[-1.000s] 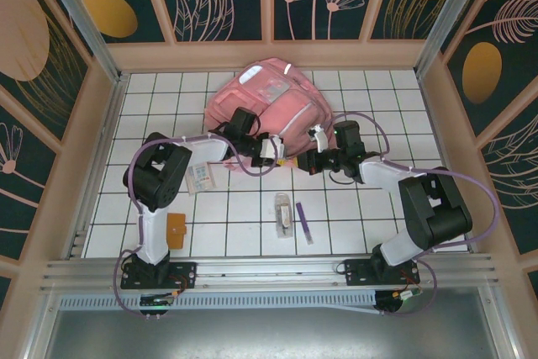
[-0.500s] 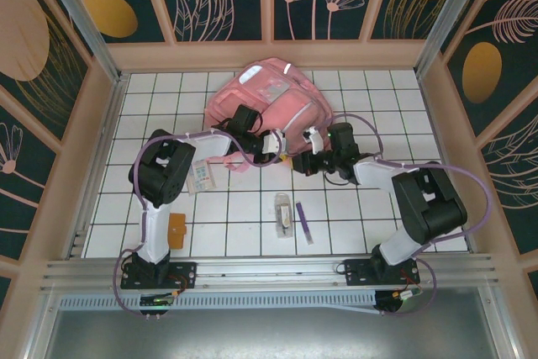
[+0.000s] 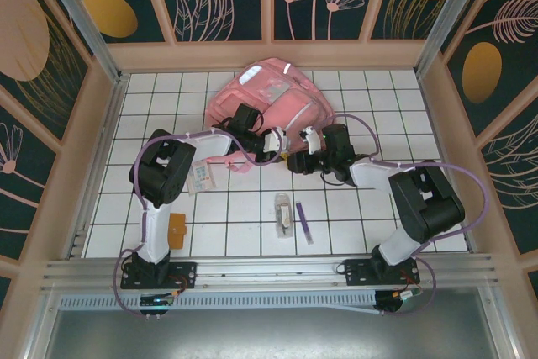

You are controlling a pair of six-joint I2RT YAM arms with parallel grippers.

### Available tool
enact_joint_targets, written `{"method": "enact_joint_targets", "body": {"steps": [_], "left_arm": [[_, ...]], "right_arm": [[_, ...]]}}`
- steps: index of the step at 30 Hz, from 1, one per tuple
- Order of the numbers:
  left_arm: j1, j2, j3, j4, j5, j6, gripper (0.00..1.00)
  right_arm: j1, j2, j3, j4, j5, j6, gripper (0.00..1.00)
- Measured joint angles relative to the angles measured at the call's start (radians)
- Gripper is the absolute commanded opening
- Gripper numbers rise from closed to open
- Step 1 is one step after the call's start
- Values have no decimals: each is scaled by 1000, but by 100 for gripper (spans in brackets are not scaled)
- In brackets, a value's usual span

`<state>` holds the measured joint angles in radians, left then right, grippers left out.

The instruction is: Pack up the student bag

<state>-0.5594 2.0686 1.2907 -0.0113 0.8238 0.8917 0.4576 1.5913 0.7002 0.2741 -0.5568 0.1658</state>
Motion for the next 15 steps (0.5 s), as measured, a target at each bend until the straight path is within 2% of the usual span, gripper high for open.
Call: {"method": "enact_joint_targets", "body": {"steps": [8, 15], "left_arm": [[0, 0, 4, -3, 6, -7, 0], [1, 0, 15, -14, 14, -22, 0]], "right_arm": [[-5, -5, -18, 23, 52, 6, 40], [-12, -4, -29, 56, 27, -3, 40]]}}
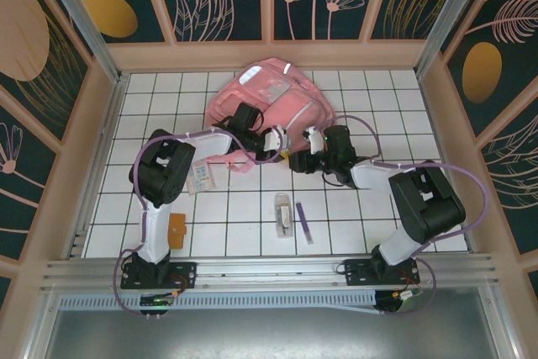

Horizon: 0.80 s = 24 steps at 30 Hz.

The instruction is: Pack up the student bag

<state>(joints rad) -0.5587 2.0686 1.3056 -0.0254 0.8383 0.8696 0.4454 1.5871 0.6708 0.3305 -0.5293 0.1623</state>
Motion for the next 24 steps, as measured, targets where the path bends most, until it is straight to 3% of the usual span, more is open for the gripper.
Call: {"method": "enact_joint_targets", "body": {"steps": [7, 14, 19, 24], "left_arm": [[3, -4, 0, -2, 18, 10, 0], [2, -60, -32, -6, 16, 56, 0], [2, -101, -68, -5, 10, 93, 0], [2, -116, -77, -5, 5, 106, 0]], "right_arm": [[-32, 39, 2, 26, -160, -109, 41], [-32, 68, 8, 10, -326, -371, 38], [-32, 69, 6, 7, -356, -481, 39], [-31, 37, -60, 96, -327, -492, 41]]}}
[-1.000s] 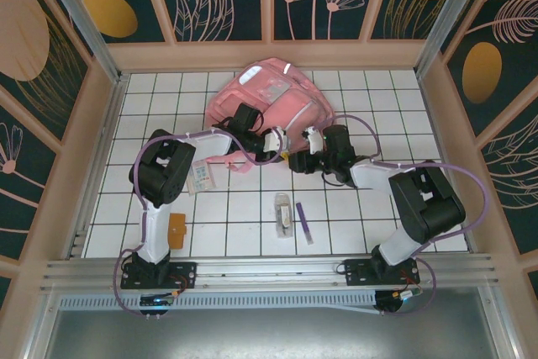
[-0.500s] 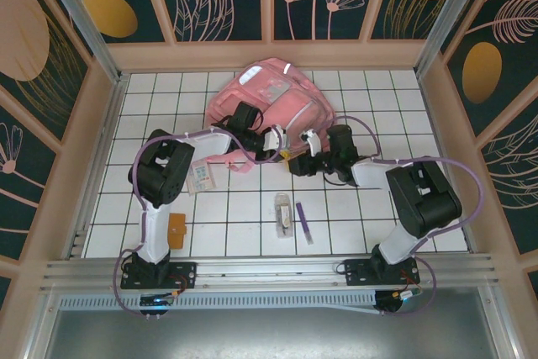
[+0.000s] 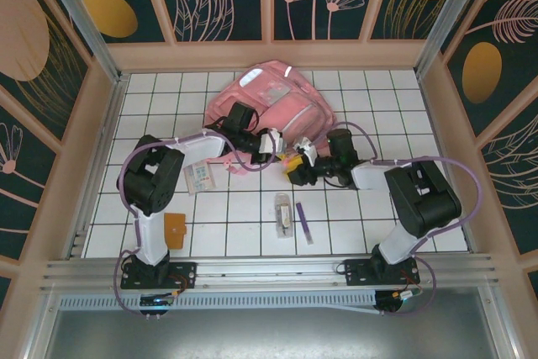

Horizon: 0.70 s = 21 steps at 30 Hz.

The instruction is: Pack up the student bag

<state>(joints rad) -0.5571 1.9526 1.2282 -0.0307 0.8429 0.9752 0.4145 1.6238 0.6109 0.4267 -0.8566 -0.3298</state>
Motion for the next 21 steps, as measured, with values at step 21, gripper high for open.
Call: {"method": "enact_joint_targets", "body": {"steps": [21], "left_arm": [[-6, -5, -2, 47, 2, -13, 0]], "right_arm": [[68, -32, -219, 507, 375, 216, 47]]}}
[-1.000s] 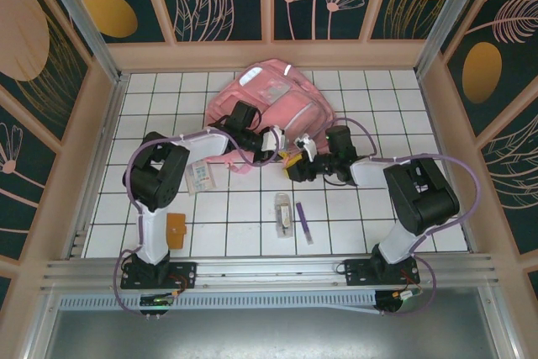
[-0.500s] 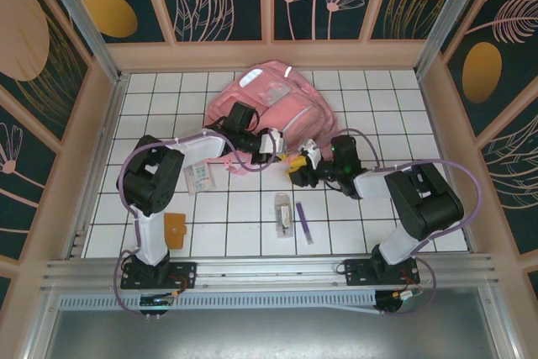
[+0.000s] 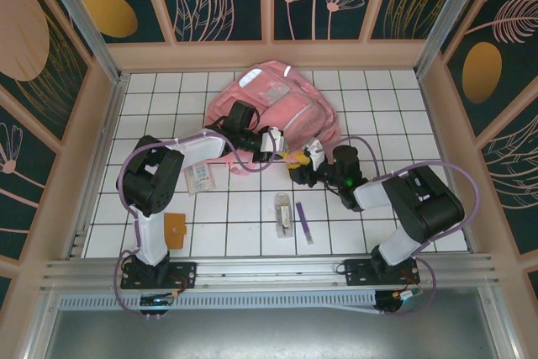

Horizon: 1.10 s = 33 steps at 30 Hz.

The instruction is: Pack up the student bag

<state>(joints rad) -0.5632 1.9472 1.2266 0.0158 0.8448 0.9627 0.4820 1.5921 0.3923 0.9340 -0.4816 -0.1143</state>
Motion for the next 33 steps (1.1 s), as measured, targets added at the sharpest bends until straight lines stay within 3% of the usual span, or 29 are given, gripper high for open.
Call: {"method": "enact_joint_targets", "body": {"steps": [10, 18, 26, 31, 33], "left_arm": [[1, -2, 0, 19, 0, -22, 0], [3, -10, -18, 37, -3, -26, 0], [3, -17, -26, 32, -15, -24, 0], [5, -17, -26, 21, -20, -17, 0], [5, -17, -26, 6, -19, -5, 0]], "right_arm": [[122, 1, -3, 51, 344, -73, 33], [166, 1, -3, 56, 463, -117, 13], [166, -29, -3, 5, 423, -117, 4], [150, -114, -6, -114, 278, -142, 0], [134, -145, -6, -166, 214, -154, 4]]}}
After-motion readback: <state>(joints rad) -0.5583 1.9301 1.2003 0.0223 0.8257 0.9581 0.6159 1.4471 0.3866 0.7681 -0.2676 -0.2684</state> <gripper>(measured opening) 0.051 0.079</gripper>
